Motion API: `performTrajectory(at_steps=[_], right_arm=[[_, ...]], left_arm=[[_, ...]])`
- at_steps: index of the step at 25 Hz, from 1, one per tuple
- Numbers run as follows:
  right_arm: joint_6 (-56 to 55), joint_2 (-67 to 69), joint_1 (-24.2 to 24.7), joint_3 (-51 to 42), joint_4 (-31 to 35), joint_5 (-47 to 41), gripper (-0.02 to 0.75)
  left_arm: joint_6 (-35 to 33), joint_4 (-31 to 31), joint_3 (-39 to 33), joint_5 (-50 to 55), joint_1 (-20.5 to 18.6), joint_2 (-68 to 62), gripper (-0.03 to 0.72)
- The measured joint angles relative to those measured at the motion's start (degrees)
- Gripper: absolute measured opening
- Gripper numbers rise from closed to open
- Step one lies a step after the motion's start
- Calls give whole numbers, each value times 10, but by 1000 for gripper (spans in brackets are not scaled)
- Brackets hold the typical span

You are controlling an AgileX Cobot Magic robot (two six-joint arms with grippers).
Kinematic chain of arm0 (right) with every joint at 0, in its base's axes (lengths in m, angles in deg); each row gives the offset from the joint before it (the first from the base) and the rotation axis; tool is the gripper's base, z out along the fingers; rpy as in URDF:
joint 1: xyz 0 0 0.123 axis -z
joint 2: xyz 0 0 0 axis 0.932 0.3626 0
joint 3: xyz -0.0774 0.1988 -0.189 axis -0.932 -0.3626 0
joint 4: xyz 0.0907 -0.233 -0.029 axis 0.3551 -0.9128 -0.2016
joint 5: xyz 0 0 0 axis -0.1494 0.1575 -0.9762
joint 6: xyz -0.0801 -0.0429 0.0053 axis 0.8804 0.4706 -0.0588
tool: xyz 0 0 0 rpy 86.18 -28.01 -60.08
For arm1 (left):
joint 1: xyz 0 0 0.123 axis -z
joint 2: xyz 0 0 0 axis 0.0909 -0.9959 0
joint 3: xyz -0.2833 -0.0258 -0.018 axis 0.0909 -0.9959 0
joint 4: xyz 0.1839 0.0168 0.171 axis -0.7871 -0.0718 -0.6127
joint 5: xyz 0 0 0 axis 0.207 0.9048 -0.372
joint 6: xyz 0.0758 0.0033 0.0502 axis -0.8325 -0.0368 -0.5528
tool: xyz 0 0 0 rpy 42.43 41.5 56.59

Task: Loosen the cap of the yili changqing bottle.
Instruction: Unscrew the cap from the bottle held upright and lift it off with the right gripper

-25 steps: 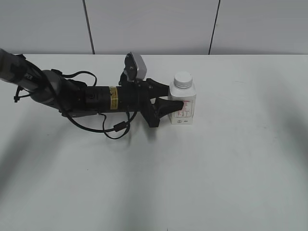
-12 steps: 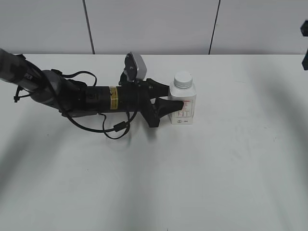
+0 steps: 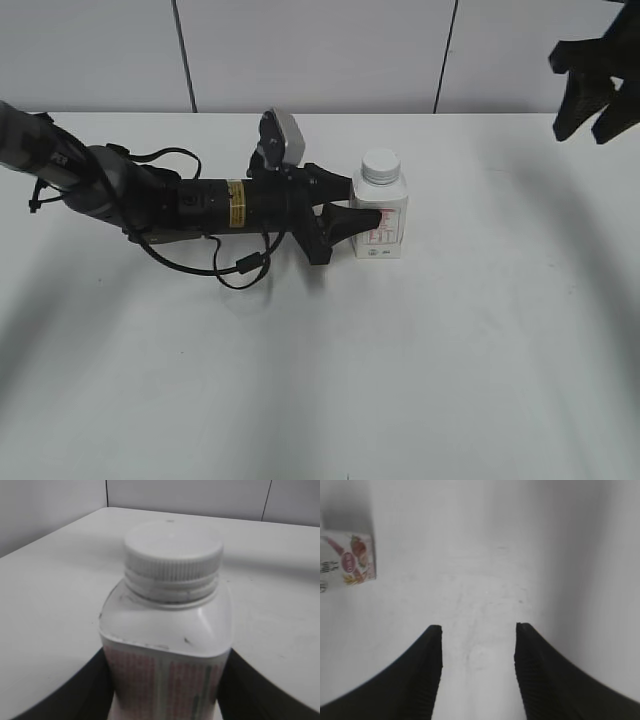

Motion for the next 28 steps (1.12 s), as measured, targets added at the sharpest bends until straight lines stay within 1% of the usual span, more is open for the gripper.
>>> performTrajectory(at_steps=[8,9,13,15,19,22,26,28], right_arm=[[6,27,-110,43,-1,-2,384],[6,32,-122,53,-1,-2,391],[9,53,-167,92,-1,-3,466],[9,65,-187,111,-1,-3,487],[10,93,-220,140,-2,-3,497],[10,104,-239,147,-24,-3,501],[6,121,-243,148,-38,-3,503],[5,129,-243,148,-42,-3,517]], left_arm=[[0,-11,0,-1,0,0,373],[0,-13,1,-2,0,0,373],[0,-20,1,-4,-1,0,373],[0,-20,1,-5,-1,0,371],[0,-21,1,-6,-1,0,370],[0,-22,1,-6,-1,0,368],[0,-22,1,-6,-1,0,366],[0,-22,1,-6,-1,0,366]])
